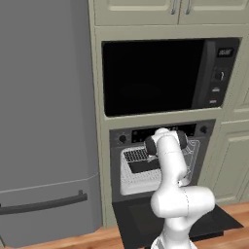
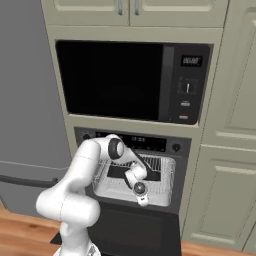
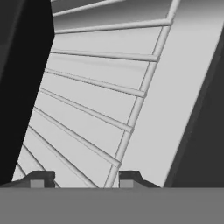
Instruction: Take the baked cake out of the oven and place it on the plate for cooling. Then close the oven door.
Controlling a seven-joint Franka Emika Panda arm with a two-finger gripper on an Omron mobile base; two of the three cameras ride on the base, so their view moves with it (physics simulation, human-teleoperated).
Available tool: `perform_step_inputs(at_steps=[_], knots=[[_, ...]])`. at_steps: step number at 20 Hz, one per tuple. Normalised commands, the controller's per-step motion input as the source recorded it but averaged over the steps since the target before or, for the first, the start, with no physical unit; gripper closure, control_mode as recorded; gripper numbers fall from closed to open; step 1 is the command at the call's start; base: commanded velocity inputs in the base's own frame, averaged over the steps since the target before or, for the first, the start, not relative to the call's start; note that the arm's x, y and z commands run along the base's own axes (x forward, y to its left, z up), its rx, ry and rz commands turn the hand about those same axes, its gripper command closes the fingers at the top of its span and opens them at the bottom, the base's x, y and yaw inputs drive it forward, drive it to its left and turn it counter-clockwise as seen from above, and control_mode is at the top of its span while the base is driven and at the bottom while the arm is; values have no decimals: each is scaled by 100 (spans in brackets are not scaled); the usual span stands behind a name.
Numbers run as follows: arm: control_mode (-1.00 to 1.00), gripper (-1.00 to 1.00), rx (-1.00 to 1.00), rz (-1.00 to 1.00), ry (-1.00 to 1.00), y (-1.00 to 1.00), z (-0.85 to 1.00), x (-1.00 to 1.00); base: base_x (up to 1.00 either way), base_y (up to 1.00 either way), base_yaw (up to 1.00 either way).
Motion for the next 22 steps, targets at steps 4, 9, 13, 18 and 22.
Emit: perform_step_inputs(at_steps=[4, 9, 13, 18, 22], knots=[[-100, 100, 0, 0, 22, -41, -72, -100, 0, 0, 0], [-100, 100, -1, 0, 25, -39, -79, -100, 0, 0, 0], [-100, 100, -12, 0, 38, -27, -68, -100, 0, 0, 0], [-100, 100, -31, -1, 51, 5, -34, -90, 0, 0, 0], [-100, 100, -38, -14, 48, 28, 36, -52, 0, 0, 0]])
